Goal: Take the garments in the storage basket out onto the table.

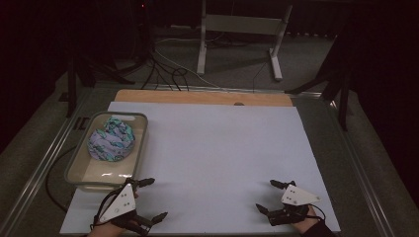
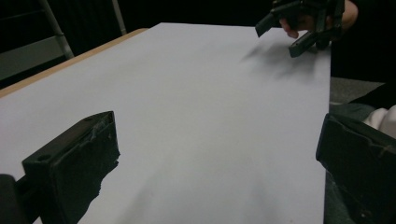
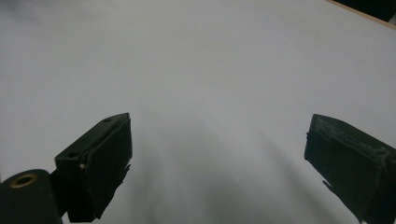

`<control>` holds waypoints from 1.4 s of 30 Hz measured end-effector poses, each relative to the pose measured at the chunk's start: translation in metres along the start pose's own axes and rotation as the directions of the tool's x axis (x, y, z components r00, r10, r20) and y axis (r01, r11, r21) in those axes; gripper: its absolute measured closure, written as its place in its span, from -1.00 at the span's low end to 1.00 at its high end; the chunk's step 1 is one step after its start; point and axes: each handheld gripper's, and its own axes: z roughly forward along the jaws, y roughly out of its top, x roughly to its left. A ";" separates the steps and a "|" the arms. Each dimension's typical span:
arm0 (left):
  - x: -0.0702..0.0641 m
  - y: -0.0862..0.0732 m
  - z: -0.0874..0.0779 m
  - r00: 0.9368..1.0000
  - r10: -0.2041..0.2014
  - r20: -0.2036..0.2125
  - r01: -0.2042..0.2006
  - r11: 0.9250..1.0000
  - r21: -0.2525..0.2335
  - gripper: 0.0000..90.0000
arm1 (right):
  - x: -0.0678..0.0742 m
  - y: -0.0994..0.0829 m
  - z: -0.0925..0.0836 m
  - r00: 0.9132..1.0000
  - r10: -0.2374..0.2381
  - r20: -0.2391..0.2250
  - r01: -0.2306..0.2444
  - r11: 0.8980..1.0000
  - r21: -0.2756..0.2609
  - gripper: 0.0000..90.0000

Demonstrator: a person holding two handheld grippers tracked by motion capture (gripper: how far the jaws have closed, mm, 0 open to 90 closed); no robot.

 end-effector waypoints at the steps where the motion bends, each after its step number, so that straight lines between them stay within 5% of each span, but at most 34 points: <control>1: 0.000 0.000 0.000 1.000 0.002 0.002 -0.002 1.000 0.005 -1.00 | 0.000 0.000 0.000 1.000 -0.004 -0.003 0.004 1.000 -0.004 -0.82; 10: -0.001 0.000 0.001 1.000 0.019 0.024 -0.020 0.999 0.025 -1.00 | 0.003 0.001 0.000 0.999 0.009 -0.030 -0.009 1.000 0.015 -0.82; 27: -0.003 0.003 0.003 0.994 0.036 0.099 -0.044 0.995 0.087 -1.00 | 0.009 0.005 -0.002 0.998 -0.051 -0.026 0.052 0.999 0.014 -0.82; 42: -0.002 0.016 0.004 0.985 0.034 0.170 -0.059 0.988 0.145 -1.00 | 0.011 0.011 -0.007 0.999 -0.048 -0.017 0.048 0.999 -0.014 -0.82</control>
